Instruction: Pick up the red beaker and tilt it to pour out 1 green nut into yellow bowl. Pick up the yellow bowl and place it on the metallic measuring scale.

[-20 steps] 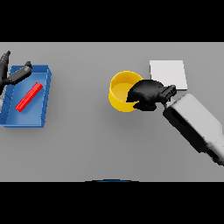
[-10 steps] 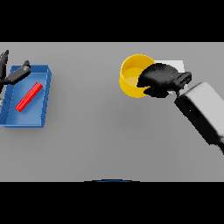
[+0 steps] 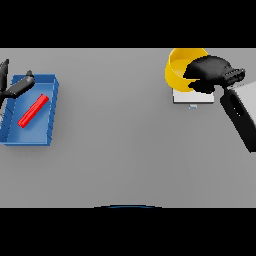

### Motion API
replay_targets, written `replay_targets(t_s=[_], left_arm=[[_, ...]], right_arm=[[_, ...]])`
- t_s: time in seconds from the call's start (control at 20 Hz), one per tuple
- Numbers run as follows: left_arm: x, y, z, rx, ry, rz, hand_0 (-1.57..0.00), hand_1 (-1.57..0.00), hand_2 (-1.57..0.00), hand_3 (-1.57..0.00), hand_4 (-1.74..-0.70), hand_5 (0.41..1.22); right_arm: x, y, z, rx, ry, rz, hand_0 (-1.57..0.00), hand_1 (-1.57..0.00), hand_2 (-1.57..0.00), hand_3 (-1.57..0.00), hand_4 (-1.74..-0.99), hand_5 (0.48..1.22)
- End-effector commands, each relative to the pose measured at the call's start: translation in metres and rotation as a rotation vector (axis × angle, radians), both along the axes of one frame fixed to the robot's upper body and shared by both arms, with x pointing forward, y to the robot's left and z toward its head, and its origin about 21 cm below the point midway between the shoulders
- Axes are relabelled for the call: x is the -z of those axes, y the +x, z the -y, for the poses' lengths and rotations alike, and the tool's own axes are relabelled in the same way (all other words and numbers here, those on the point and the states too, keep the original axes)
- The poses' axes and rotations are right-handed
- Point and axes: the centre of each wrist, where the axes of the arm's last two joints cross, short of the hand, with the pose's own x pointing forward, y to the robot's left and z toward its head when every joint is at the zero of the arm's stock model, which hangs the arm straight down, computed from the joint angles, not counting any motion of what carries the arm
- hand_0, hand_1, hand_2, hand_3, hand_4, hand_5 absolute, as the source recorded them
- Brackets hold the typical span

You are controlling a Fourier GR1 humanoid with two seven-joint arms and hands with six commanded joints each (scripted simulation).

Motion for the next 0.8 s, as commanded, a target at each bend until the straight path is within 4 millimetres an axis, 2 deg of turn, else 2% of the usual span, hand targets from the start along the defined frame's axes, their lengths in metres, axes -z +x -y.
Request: replay_targets(t_s=[0.0, 0.1, 0.25, 0.4, 0.5, 0.6, 0.75], left_arm=[[0.001, 0.001, -0.002, -0.007, -0.001, -0.006, 0.00, 0.00, 0.00, 0.00, -0.83, 0.769], [0.003, 0.000, -0.004, -0.014, 0.007, -0.009, 0.00, 0.00, 0.00, 0.00, -0.83, 0.774], [0.001, 0.000, -0.006, -0.009, 0.006, -0.005, 0.00, 0.00, 0.00, 0.00, -0.82, 0.763], [-0.002, 0.002, -0.002, -0.005, 0.013, -0.006, 0.00, 0.00, 0.00, 0.00, -0.81, 0.757], [0.004, 0.001, -0.001, -0.013, 0.013, -0.016, 0.00, 0.00, 0.00, 0.00, -0.81, 0.749], [0.002, 0.001, -0.005, -0.015, 0.017, -0.010, 0.00, 0.00, 0.00, 0.00, -0.80, 0.737], [0.001, 0.001, -0.003, -0.012, 0.012, -0.003, 0.00, 0.00, 0.00, 0.00, -0.80, 0.725]], right_arm=[[0.004, 0.003, 0.006, 0.003, 0.005, 0.006, -1.57, -1.57, -1.57, -1.18, -1.720, 1.221], [0.007, 0.009, 0.017, 0.034, 0.011, 0.002, -1.57, -1.57, -1.57, -1.17, -1.720, 1.221], [0.021, 0.018, 0.027, 0.082, 0.011, -0.014, -1.57, -1.57, -1.57, -1.23, -1.722, 1.221], [0.037, 0.023, 0.032, 0.109, 0.009, -0.017, -1.57, -1.57, -1.57, -1.36, -1.724, 1.221], [0.044, 0.027, 0.034, 0.119, 0.011, -0.017, -1.57, -1.57, -1.57, -1.41, -1.724, 1.221], [0.053, 0.027, 0.039, 0.141, 0.016, -0.027, -1.57, -1.55, -1.57, -1.46, -1.726, 1.221], [0.061, 0.031, 0.032, 0.156, 0.011, -0.039, -1.57, -1.49, -1.57, -1.50, -1.727, 1.221]])
